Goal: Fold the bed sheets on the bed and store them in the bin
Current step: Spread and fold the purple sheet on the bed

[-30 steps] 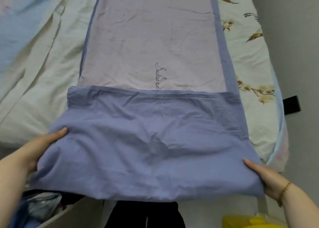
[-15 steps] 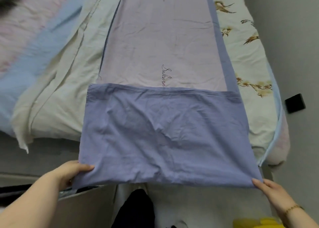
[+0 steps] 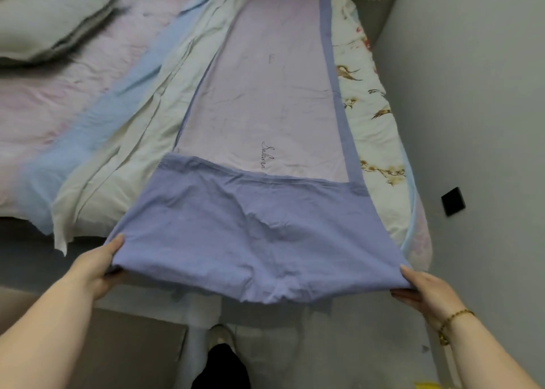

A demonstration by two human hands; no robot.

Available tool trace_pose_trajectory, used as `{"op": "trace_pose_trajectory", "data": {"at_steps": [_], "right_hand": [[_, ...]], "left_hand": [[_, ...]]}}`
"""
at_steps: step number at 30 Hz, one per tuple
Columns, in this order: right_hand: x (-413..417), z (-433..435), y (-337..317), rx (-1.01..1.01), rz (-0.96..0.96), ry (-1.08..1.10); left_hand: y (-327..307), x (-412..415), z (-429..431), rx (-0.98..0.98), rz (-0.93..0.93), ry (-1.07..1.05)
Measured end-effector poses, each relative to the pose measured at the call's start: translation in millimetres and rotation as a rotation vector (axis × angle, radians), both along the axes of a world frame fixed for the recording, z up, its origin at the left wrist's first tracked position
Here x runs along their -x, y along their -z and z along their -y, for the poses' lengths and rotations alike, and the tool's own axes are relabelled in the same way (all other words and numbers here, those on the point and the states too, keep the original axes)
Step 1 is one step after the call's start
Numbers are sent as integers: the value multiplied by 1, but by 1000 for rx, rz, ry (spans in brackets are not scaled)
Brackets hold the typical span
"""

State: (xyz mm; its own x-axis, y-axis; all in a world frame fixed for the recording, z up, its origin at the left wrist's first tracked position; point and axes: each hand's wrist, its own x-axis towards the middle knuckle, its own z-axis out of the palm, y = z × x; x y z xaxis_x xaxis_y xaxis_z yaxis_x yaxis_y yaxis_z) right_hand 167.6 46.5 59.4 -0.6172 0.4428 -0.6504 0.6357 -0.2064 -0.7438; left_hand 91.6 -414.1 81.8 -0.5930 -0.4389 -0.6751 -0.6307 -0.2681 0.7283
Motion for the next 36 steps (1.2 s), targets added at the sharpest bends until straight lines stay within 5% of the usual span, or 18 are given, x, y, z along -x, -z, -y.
{"op": "trace_pose_trajectory", "data": {"at_steps": [7,14,30,36], "right_hand": [[-24,-24,-22,-43,-54,112],[-14,-21,-36,-71,-46,79],[18,-14,-26,-182,85,-53],[16,-17,-4,-252,167,-134]], "left_hand": [[-47,-16,6,241,19,118],[-49,-8,4,840,25,570],[-12,4,22,797,177,812],[3,8,26,844,231,730]]}}
